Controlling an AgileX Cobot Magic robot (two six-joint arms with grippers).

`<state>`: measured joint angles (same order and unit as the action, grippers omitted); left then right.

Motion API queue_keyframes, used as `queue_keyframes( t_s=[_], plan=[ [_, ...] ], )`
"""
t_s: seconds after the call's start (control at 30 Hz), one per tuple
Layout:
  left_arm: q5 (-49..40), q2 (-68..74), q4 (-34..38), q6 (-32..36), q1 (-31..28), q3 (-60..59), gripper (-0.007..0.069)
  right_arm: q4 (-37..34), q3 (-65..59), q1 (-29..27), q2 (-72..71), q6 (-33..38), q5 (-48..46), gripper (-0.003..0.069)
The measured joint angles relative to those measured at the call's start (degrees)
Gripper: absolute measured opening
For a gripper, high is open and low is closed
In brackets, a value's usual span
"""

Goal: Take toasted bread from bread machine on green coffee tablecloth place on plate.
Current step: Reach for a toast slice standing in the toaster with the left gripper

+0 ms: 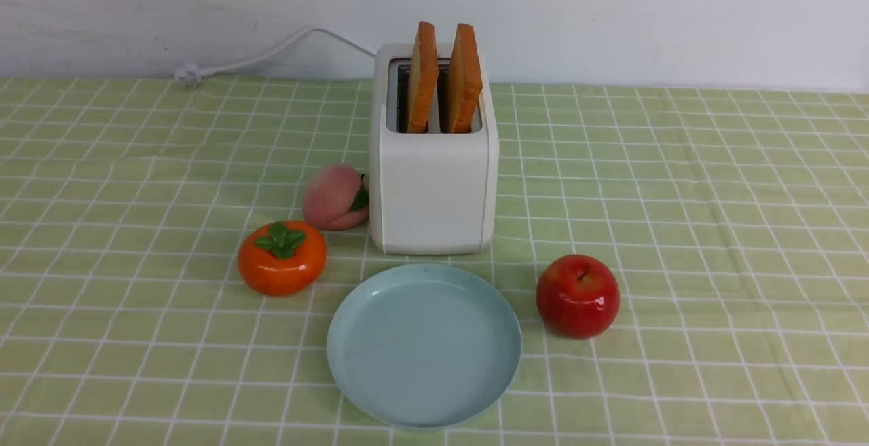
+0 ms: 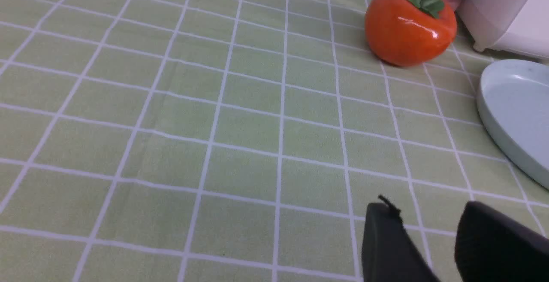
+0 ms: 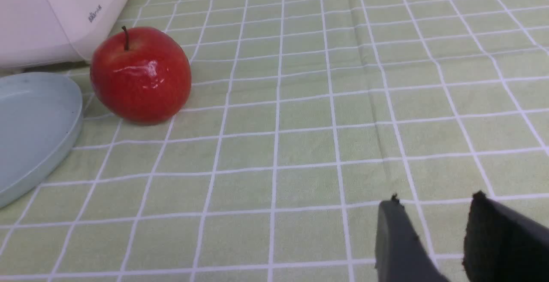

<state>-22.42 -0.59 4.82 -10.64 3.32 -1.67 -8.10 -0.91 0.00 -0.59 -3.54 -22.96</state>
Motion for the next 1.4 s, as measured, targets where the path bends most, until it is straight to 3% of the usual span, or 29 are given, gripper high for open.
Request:
queue_keyframes(
  t_s=[1.0,1.4],
  plan=[
    [0.21,0.00,0.00,0.00,0.00,0.00,0.0238,0.00,0.00,0.00,0.00,0.00,-0.06,0.0240],
    [9.13,0.00,0.89,-0.33,0.00,0.00,0.0238,0.00,0.00,0.00,0.00,0.00,-0.06,0.0240]
  ],
)
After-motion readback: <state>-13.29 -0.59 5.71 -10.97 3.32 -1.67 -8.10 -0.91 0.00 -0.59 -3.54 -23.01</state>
